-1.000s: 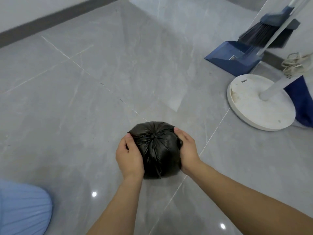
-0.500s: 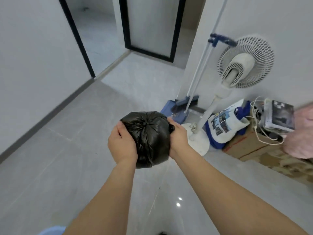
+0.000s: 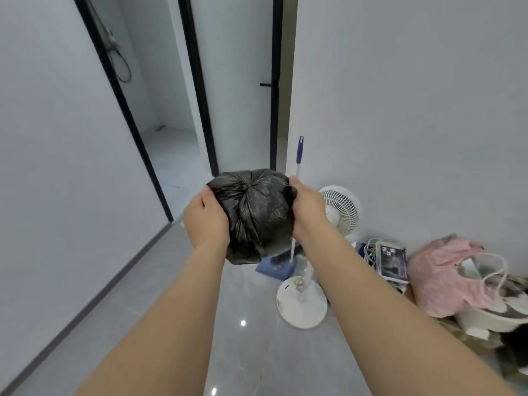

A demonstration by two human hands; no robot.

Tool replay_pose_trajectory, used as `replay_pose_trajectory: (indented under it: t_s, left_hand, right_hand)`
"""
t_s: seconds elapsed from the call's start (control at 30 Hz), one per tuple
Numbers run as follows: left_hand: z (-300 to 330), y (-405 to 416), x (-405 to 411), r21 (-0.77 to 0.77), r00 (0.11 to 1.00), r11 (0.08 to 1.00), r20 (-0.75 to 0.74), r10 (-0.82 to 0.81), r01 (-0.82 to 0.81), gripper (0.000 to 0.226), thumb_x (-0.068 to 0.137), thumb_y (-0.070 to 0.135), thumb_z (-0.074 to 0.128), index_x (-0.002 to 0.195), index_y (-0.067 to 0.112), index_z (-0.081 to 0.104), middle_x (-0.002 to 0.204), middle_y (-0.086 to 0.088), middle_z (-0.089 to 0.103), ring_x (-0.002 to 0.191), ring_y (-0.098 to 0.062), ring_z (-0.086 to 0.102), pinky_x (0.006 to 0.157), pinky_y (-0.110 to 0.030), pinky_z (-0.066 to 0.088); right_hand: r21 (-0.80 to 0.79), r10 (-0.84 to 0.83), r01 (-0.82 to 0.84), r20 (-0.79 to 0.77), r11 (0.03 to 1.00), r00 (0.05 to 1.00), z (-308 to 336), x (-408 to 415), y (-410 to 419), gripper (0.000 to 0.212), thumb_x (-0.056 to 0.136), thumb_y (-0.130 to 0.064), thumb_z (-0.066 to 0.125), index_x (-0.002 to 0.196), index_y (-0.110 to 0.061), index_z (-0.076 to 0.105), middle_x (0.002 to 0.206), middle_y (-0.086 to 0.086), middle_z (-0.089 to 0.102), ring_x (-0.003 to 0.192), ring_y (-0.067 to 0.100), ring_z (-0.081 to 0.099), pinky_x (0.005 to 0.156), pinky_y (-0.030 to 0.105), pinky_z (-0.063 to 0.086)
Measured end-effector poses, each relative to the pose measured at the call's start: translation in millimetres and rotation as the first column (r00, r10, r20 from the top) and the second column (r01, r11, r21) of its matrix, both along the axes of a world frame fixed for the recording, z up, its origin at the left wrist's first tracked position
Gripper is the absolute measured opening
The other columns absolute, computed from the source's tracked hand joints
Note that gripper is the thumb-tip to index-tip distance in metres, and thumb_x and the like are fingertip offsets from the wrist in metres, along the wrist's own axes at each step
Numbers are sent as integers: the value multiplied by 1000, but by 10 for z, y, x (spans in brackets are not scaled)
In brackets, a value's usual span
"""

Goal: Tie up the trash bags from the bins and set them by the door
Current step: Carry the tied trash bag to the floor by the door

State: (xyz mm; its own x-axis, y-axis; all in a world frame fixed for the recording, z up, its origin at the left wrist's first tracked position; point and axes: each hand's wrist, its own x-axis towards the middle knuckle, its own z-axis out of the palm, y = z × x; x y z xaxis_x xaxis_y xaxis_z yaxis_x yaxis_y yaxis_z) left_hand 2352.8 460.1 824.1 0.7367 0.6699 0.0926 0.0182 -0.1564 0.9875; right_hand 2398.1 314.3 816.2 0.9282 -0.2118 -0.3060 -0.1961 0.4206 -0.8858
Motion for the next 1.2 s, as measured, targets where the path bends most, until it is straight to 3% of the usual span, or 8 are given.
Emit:
replay_pose_trajectory:
  t_s: [0.2,0.33,0.47,0.6,0.7,0.9,1.03,1.2]
  left_hand:
    - [187,-346,68,34,998,998,18,-52,51,47,99,34,38,55,15,39,58,1,44,60,-20,40,64,-35,37]
    - [324,-614,7,57,989,987,16,-149,148,47,99,34,40,56,15,39,57,1,43,57,-17,39,63,-35,36]
    - [465,-951,-120,142,954,946,41,-298,290,49,101,32,39,56,13,35,55,1,39,52,-14,33,53,-34,30]
    - [485,-1489,-253,135,898,892,39,-439,430,49,101,32,39,57,12,30,54,0,35,51,-15,29,50,-34,26]
    - [506,-2037,-452,146,830,825,33,-556,546,50,102,31,38,55,15,31,54,0,36,51,-15,31,51,-33,26]
    - [527,-3247,-1056,100,672,672,34,-740,734,48,99,30,40,54,15,31,53,0,35,54,-20,30,57,-34,27]
    - [510,-4093,-1650,96,545,545,32,-838,833,48,100,33,39,55,16,34,54,1,39,53,-17,35,55,-33,29]
    - [397,-5067,-2315,153,432,429,12,-902,890,49,100,34,38,53,19,37,65,-15,54,60,-21,41,63,-35,36]
  right_hand:
    - [54,-39,39,-1,998,999,68,-76,-390,24,89,-31,61,90,-9,71,88,9,71,91,30,67,91,46,53]
    - [114,-130,130,-1,985,991,44,-219,-674,32,85,-37,61,64,-15,70,70,3,69,80,28,64,83,40,52]
    - [168,-245,239,17,956,969,67,-467,-1038,55,93,-16,52,38,-15,52,44,-5,50,45,18,44,52,29,36]
    - [154,-425,417,15,896,905,157,-914,-1497,36,93,-20,60,58,-11,63,59,2,62,64,22,58,69,35,51]
    - [113,-555,550,7,827,832,252,-1352,-1960,25,93,-24,61,73,-10,66,73,7,67,78,24,63,85,43,53]
    - [101,-736,731,24,675,677,320,-2331,-3029,28,87,-24,61,61,-15,61,60,1,60,66,22,55,72,35,48]
    - [114,-816,809,20,576,578,322,-3027,-3721,20,84,-28,65,80,-10,72,83,8,70,82,26,65,85,40,52]
    - [66,-879,877,49,477,474,349,-3892,-4625,26,96,-12,52,71,-6,59,65,5,61,63,22,56,60,24,49]
